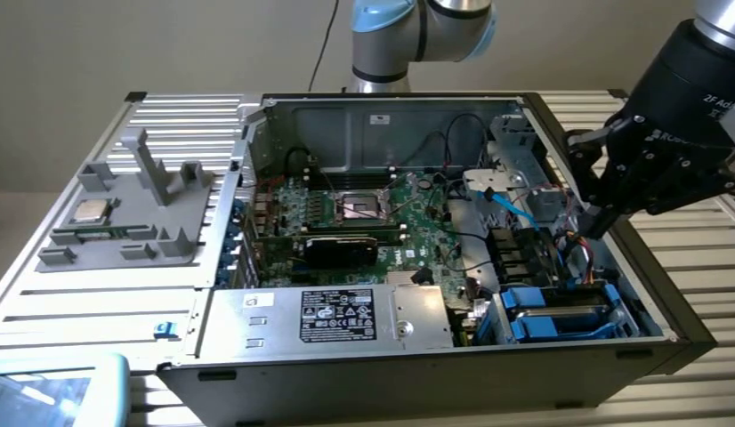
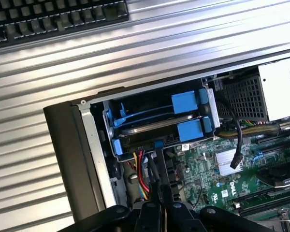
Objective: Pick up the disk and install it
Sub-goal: 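Insert the second disk wire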
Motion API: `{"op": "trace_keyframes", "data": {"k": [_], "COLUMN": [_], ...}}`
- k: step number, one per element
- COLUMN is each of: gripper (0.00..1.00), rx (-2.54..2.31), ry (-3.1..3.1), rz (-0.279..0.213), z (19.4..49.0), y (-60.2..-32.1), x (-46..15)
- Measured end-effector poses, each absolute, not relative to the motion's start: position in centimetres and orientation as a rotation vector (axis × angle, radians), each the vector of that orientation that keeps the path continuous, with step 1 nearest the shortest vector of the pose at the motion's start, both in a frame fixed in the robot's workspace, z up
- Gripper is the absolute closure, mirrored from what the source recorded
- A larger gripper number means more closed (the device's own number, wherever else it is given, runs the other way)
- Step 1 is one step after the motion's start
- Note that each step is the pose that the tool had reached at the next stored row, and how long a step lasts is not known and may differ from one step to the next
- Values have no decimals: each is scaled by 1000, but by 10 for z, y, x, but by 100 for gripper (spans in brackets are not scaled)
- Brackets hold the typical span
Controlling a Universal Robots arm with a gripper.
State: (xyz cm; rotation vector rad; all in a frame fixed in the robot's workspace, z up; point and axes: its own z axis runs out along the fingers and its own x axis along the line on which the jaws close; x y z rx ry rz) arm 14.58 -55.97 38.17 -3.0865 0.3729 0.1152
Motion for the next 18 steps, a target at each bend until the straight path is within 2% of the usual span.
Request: {"op": "trace_keyframes", "data": {"k": [8,18], "gripper": [89,89], "rx": [-3100,-3069], "ry": [210,198], "rz": [65,66], "z": [382,382], "y": [-561,-565], "x": [146,146]}}
